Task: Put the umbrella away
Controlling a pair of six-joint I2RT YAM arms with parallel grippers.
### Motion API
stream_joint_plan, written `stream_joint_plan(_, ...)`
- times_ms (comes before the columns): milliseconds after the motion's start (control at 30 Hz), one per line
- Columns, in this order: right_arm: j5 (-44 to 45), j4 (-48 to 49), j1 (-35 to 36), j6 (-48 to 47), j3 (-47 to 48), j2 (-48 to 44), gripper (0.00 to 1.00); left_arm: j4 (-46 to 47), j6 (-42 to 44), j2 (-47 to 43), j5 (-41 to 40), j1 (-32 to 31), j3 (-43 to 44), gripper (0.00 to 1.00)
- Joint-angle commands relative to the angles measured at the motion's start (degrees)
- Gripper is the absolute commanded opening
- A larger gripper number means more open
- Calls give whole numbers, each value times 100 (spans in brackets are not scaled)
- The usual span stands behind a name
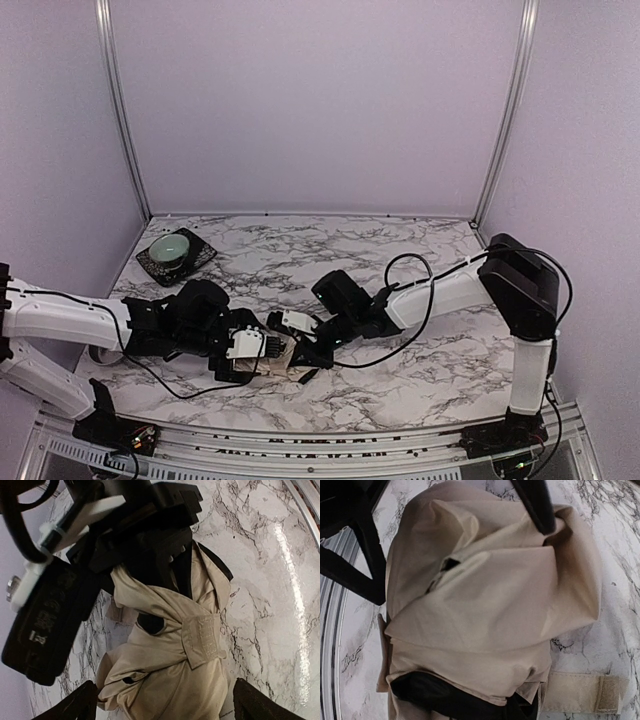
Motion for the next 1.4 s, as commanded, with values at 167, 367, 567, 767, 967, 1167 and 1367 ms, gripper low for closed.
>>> stream_joint_plan(167,180,-1401,-83,43,-451,502,0,-270,638,1127,966,606,256,91)
stream_joint_plan(367,308,-1149,-90,368,-392,431,0,-424,698,1531,912,496,431,62)
stream_joint_plan(567,841,-943,-91,665,-465,61,7,-423,732,1660,674,341,434,10)
stream_joint_plan(767,1076,-1083,29,770,-541,-607,43,-423,763,1736,594,281,440,0)
stream_joint_plan(967,1057,-1424,330,644,-760,-1602,57,-447,790,1987,292,80,516,0)
stream_joint_plan(1167,-98,-1693,131,799,-880,-3045,58,-187,1360,2301,-494,-435,64,0)
stream_joint_plan(1367,234,-1162,-1285,2655,-1108,-3578,63,-331,1524,2135,-566,-587,11,0)
